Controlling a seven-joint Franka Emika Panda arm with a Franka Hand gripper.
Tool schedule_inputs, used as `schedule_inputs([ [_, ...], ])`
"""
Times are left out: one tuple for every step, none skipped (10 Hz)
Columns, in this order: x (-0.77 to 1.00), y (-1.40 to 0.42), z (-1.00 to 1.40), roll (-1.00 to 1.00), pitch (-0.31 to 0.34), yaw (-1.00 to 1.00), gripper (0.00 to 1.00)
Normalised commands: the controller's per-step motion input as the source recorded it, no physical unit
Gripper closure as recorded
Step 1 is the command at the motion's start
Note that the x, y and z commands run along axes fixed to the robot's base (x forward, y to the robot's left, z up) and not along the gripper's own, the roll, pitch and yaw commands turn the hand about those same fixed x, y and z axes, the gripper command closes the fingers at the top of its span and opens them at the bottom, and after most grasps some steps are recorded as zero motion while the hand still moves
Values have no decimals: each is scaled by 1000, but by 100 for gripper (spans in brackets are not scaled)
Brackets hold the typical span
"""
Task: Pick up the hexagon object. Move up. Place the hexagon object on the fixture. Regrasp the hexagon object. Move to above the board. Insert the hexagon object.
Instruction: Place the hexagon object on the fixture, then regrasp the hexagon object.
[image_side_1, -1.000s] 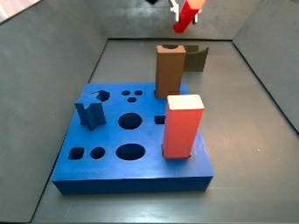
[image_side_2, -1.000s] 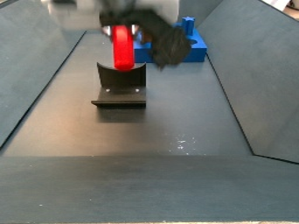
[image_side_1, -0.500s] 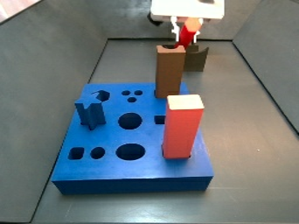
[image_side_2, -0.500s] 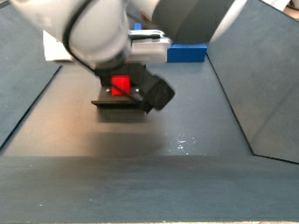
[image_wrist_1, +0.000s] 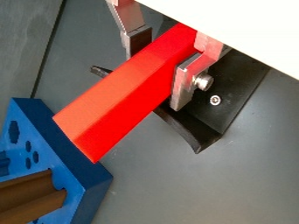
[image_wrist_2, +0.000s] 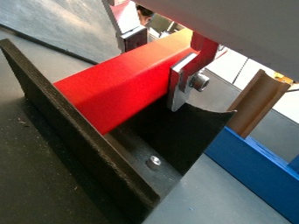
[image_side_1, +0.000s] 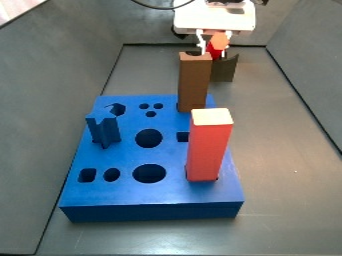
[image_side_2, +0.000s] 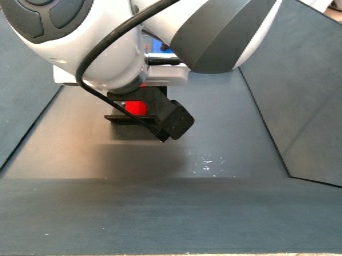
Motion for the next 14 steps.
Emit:
schedule_inputs([
  [0, 0, 0, 0, 0, 0, 0],
  [0, 0, 1000, 28, -38, -11, 0],
  [-7, 6, 1000, 35, -36, 0, 0],
  [-22, 6, 1000, 43, -21, 12, 0],
  [-30, 1, 1000, 47, -6, 26, 0],
  [-31, 3, 1000, 53, 15, 34, 0],
  [-35, 3, 945, 53, 43, 36, 0],
  [-34, 4, 846, 51, 55, 30, 0],
  [-26, 6, 646, 47, 79, 19, 0],
  [-21, 4, 493, 45, 91, 5, 0],
  [-23, 1, 284, 49, 95, -13, 0],
  [-15, -1000, 930, 1000, 58, 37, 0],
  [-15, -1000, 871, 1000, 55, 36, 0],
  [-26, -1000, 857, 1000, 50, 35, 0],
])
